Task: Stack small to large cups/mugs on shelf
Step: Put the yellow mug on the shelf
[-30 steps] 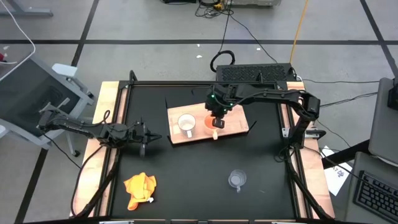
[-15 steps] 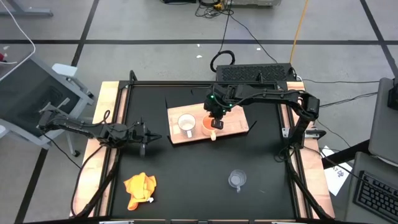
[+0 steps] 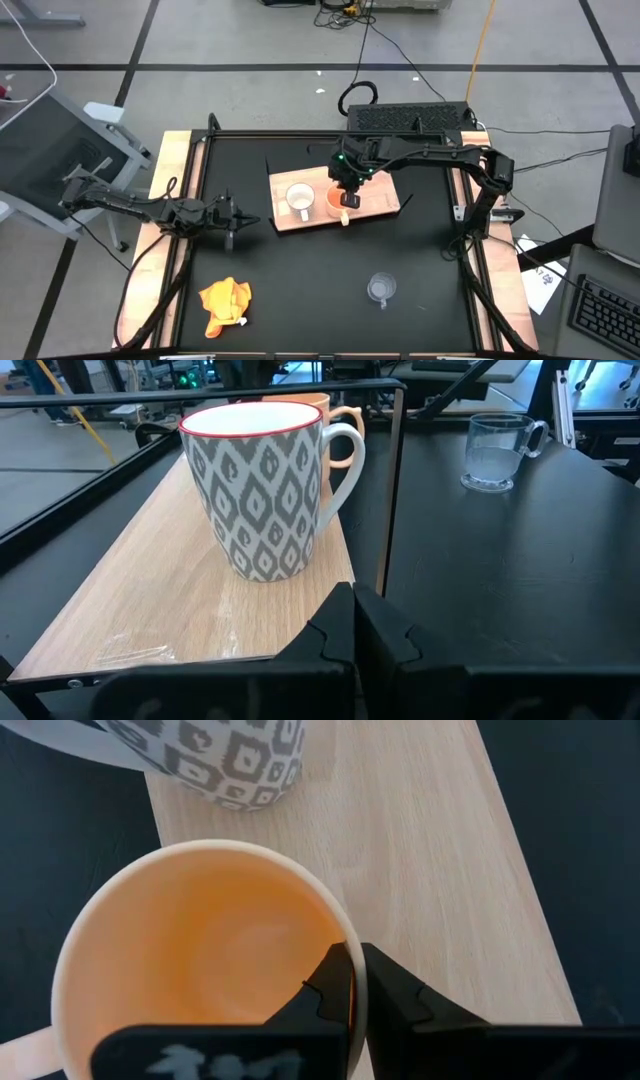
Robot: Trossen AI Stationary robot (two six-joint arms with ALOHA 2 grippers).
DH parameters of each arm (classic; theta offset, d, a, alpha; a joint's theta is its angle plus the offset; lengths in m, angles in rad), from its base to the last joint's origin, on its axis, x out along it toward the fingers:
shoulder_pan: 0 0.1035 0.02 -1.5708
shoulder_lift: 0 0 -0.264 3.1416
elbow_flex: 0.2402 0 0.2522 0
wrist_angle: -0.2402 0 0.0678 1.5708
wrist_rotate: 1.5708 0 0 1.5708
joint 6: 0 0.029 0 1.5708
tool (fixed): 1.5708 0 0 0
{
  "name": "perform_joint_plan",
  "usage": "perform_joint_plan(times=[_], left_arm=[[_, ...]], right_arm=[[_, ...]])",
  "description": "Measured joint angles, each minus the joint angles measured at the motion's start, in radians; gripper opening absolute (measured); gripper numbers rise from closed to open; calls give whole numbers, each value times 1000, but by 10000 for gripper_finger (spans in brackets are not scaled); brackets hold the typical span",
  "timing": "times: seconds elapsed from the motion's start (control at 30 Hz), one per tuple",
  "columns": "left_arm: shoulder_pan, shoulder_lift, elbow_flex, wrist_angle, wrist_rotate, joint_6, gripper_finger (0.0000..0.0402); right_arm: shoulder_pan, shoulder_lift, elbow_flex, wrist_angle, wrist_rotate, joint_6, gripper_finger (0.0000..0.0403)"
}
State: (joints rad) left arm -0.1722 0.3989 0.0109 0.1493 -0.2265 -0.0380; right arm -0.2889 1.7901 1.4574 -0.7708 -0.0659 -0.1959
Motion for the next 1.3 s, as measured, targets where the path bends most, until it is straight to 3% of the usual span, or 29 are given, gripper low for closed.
perform_joint_plan(times=[0.33,0.9,1.2,1.3], left_arm=[[0,0,0,0,0,-4,1],[0,0,0,1,0,-18,1],[0,0,0,1,0,-21,1],[0,0,0,1,0,-25,1]], right_arm=[[9,0,0,-1,31,0,5],[23,6,-5,-5,39,27,71],[62,5,0,13,52,26,77],[75,5,5,14,102,24,77]])
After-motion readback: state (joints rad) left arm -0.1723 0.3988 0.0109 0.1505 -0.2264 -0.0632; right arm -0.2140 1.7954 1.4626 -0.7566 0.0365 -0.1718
